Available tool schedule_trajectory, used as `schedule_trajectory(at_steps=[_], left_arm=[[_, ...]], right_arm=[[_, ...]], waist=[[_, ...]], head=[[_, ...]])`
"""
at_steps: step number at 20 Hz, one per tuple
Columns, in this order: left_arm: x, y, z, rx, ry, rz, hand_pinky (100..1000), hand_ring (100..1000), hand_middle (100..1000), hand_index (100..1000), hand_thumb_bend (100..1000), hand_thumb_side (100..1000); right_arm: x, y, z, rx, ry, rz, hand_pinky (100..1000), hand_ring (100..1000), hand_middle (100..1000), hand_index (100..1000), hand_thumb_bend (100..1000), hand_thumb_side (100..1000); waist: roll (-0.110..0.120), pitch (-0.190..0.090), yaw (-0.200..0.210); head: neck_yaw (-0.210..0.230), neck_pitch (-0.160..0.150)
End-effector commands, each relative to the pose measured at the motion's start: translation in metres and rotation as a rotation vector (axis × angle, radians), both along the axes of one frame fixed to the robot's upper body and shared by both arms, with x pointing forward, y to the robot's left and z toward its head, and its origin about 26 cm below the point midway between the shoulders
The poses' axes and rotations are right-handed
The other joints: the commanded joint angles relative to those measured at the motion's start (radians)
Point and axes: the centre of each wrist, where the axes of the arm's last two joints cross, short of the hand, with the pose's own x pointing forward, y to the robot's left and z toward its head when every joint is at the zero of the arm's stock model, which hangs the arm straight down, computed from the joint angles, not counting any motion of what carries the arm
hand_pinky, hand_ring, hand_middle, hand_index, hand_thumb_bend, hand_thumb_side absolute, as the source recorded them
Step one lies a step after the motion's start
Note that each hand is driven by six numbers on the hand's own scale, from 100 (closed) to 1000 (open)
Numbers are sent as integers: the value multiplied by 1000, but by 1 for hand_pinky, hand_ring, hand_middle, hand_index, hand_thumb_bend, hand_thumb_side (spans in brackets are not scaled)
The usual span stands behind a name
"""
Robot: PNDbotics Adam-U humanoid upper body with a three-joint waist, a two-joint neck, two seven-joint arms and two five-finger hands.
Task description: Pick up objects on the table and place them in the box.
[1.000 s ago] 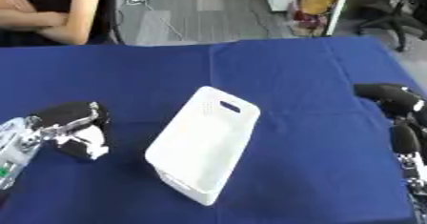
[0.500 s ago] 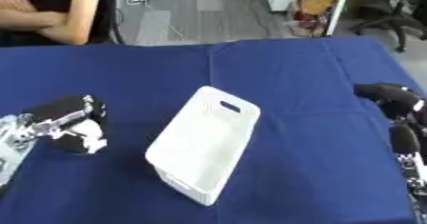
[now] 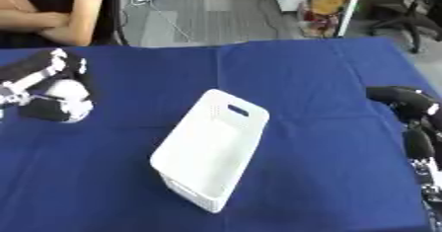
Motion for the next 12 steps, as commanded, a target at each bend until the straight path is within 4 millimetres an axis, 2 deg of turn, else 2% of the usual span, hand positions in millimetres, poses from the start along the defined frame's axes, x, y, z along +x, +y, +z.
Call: schedule_trajectory(at_steps=[1, 6, 12], left_arm=[[0, -10, 38, -26, -69, -61, 100, 100, 204, 219, 100, 370], [15, -56, 63, -42, -86, -201, 100, 100, 204, 224, 100, 352], [30, -108, 75, -23, -100, -335, 100, 100, 207, 228, 100, 331]], right_arm=[[-1, -2, 7, -19, -20, 0, 850, 838, 768, 864, 100, 672], [-1, -1, 7, -20, -18, 8, 851, 839, 768, 864, 100, 672], [-1, 1, 7, -21, -17, 23, 852, 840, 768, 864, 100, 672]], waist=[[2, -15, 1], [1, -16, -8], [0, -15, -20]], head=[[-6, -6], [7, -6], [22, -4]])
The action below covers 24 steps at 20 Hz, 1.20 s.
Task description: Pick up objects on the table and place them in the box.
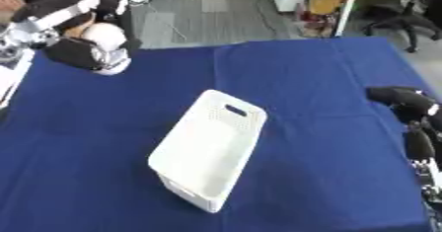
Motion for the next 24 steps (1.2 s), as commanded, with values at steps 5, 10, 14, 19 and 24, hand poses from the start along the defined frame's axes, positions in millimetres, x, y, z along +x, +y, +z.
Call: schedule_trajectory(at_steps=[5, 10, 14, 19, 24], left_arm=[[12, -47, 9, 44, -36, -116, 100, 100, 207, 233, 100, 310], [17, -68, 5, 83, -49, -170, 100, 100, 207, 237, 100, 297], [20, -78, 0, 110, -55, -194, 100, 100, 207, 239, 100, 290], [22, -83, -7, 137, -58, -207, 100, 100, 208, 242, 100, 288], [23, -88, -16, 178, -59, -224, 100, 100, 209, 246, 100, 277]], right_arm=[[0, 1, 8, -15, -23, 27, 851, 840, 768, 864, 100, 672], [0, 3, 8, -9, -26, 39, 851, 840, 768, 864, 100, 671], [0, 3, 8, -7, -26, 44, 851, 840, 768, 864, 100, 671], [0, 3, 7, -6, -26, 45, 851, 840, 766, 863, 100, 671], [1, 3, 8, -6, -26, 47, 851, 840, 766, 863, 100, 671]], waist=[[-7, -11, -12], [-14, -9, -22], [-18, -8, -26], [-19, -7, -26], [-20, -6, -28]], head=[[28, -5], [42, -9], [49, -9], [51, -9], [53, -10]])
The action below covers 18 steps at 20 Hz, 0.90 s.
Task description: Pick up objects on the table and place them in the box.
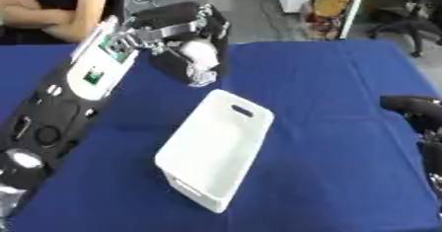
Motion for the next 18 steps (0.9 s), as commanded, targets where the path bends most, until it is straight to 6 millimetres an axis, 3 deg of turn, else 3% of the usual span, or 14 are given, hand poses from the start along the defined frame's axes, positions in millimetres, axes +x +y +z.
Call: schedule_trajectory(at_steps=[1, 14, 15, 18], left_arm=[[-1, -6, 6, 22, -35, -23, 100, 100, 209, 247, 100, 273], [0, -25, -34, 143, -26, -89, 100, 100, 218, 267, 100, 267], [0, -26, -37, 156, -22, -93, 100, 100, 226, 279, 100, 226], [1, -28, -48, 192, -3, -106, 100, 100, 260, 329, 100, 246]], right_arm=[[0, 0, 8, -10, -30, 13, 851, 840, 766, 863, 100, 671], [1, 2, 9, -10, -33, 22, 851, 840, 766, 863, 100, 671], [1, 2, 9, -10, -33, 23, 851, 840, 766, 863, 100, 672], [2, 3, 10, -9, -35, 27, 851, 839, 766, 863, 100, 671]], waist=[[-2, -9, -3], [-3, -6, -12], [-3, -6, -12], [-5, -5, -15]], head=[[9, -10], [16, -14], [17, -14], [20, -17]])
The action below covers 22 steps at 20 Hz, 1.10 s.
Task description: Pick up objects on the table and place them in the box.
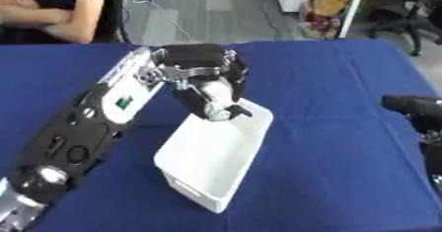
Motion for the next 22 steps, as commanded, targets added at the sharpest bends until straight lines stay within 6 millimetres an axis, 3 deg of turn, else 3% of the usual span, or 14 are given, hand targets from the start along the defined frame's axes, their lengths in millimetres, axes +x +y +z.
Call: schedule_trajectory(at_steps=[1, 2, 4, 5, 6, 7, 8, 9, 11, 12, 13, 22], left_arm=[[0, -4, 0, 53, -23, -37, 100, 100, 267, 336, 100, 244], [1, -4, -4, 65, -20, -39, 100, 100, 280, 351, 100, 235], [2, -2, -14, 86, -10, -37, 100, 106, 410, 495, 100, 159], [2, 0, -20, 94, -3, -38, 133, 217, 482, 562, 100, 278], [3, 2, -25, 97, 0, -41, 320, 375, 587, 665, 229, 533], [4, 3, -31, 96, 4, -51, 426, 478, 668, 734, 377, 703], [5, 5, -35, 94, 5, -61, 523, 571, 751, 802, 518, 836], [6, 7, -39, 92, 6, -69, 585, 641, 797, 835, 568, 888], [7, 10, -45, 87, 6, -76, 669, 742, 862, 882, 641, 952], [8, 11, -46, 83, 6, -78, 656, 728, 852, 876, 638, 942], [8, 12, -48, 78, 6, -77, 718, 792, 904, 918, 635, 985], [10, 14, -53, 71, 5, -69, 771, 827, 934, 937, 548, 1000]], right_arm=[[0, 1, 8, -10, -28, 13, 851, 840, 766, 863, 100, 671], [0, 1, 8, -10, -28, 14, 851, 840, 766, 863, 100, 671], [0, 1, 8, -8, -28, 13, 851, 840, 766, 863, 100, 670], [0, 1, 8, -7, -29, 13, 851, 840, 766, 863, 100, 670], [0, 1, 8, -7, -29, 13, 851, 840, 766, 863, 100, 670], [0, 1, 8, -7, -29, 13, 851, 840, 766, 863, 100, 670], [0, 1, 8, -7, -30, 14, 851, 841, 766, 863, 100, 670], [0, 1, 8, -7, -30, 13, 852, 841, 766, 863, 100, 670], [0, 1, 8, -6, -30, 12, 851, 840, 766, 863, 100, 670], [0, 1, 8, -5, -31, 12, 851, 840, 766, 863, 100, 670], [0, 1, 8, -4, -31, 11, 852, 841, 766, 863, 100, 669], [0, 1, 7, -3, -31, 10, 852, 841, 766, 864, 100, 669]], waist=[[-6, -7, -4], [-7, -7, -5], [-9, -5, -7], [-10, -5, -7], [-11, -4, -7], [-12, -3, -6], [-13, -3, -5], [-14, -2, -4], [-16, -1, -3], [-17, 0, -3], [-18, 0, -2], [-22, 1, -1]], head=[[10, -16], [11, -17], [11, -19], [11, -20], [11, -20], [10, -21], [10, -21], [10, -21], [10, -22], [10, -22], [9, -22], [11, -22]])
